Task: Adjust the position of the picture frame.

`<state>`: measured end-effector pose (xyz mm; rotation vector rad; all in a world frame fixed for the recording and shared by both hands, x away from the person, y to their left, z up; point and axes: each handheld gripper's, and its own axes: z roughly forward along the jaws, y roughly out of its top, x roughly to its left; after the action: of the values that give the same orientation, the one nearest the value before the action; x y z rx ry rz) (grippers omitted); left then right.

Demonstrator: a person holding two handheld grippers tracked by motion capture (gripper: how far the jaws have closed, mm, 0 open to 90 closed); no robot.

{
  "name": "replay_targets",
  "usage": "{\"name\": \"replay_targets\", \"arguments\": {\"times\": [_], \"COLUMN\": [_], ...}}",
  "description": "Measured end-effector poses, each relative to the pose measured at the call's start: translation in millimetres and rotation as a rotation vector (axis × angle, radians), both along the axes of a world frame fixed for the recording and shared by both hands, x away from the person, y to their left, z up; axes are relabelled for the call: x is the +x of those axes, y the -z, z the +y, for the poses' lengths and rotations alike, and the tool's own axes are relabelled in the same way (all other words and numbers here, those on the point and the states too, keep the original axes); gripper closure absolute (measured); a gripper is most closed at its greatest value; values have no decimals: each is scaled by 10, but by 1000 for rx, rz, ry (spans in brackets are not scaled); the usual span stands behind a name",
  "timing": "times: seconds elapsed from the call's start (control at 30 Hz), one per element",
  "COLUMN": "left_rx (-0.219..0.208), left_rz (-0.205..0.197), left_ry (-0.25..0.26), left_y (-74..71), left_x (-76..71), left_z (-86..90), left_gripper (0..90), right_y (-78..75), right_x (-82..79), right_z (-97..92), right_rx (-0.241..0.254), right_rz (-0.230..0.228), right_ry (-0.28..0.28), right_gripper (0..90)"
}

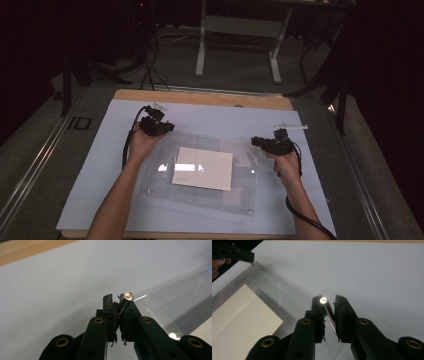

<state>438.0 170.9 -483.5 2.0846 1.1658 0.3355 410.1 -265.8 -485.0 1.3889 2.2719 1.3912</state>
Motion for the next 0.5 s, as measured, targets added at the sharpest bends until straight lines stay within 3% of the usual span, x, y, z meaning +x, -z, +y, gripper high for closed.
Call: {"name": "replay_targets", "arguments": {"times": [0.3,0.5], "left_rx": [17,31], "left_rz": [4,16], "left_ry": [-17,-36], "left_y": [44,124], "left_x": [-198,-232], "left_z": [89,167], "left_gripper": [837,834], "right_y": [56,136], "right_x": [177,258], "right_z": [141,253], "right_rx": [-46,-72], "right_rz": [19,25], "right_ry": [-8,-20], "right_gripper": [789,793]}}
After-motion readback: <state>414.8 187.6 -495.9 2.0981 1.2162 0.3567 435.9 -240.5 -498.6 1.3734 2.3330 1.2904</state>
